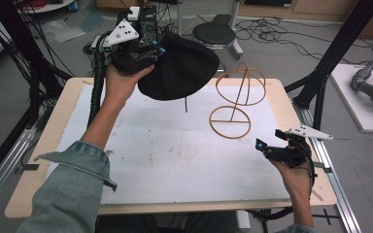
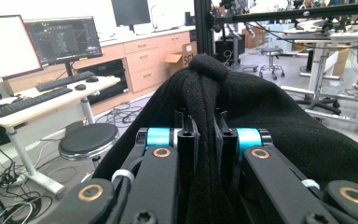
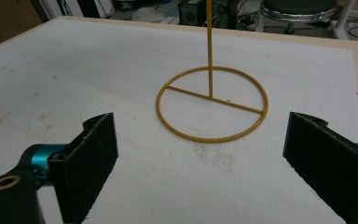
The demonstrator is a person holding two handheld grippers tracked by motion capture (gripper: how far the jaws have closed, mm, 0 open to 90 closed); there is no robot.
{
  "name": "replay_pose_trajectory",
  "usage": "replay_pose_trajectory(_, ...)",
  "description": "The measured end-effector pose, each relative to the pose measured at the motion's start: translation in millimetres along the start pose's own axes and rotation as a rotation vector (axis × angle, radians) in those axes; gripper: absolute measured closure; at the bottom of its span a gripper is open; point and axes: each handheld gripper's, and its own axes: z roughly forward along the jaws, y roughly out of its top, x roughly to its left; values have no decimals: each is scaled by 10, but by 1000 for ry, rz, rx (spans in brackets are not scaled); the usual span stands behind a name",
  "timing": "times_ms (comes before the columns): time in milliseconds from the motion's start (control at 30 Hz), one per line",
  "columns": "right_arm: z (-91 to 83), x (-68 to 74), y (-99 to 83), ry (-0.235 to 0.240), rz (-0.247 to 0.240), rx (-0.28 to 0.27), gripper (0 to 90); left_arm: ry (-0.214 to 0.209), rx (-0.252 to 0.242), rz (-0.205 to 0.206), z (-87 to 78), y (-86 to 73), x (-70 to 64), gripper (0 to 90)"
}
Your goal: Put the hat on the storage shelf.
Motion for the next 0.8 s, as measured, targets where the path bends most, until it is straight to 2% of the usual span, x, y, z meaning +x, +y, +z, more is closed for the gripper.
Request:
replay_pose_trajectory(567, -17, 18, -16, 11, 2, -5, 97, -28, -50, -36, 398, 78, -88, 835)
replay_pose_trajectory(800, -28, 16, -24, 12, 5, -7, 97, -51, -52, -15, 532, 177, -191, 835)
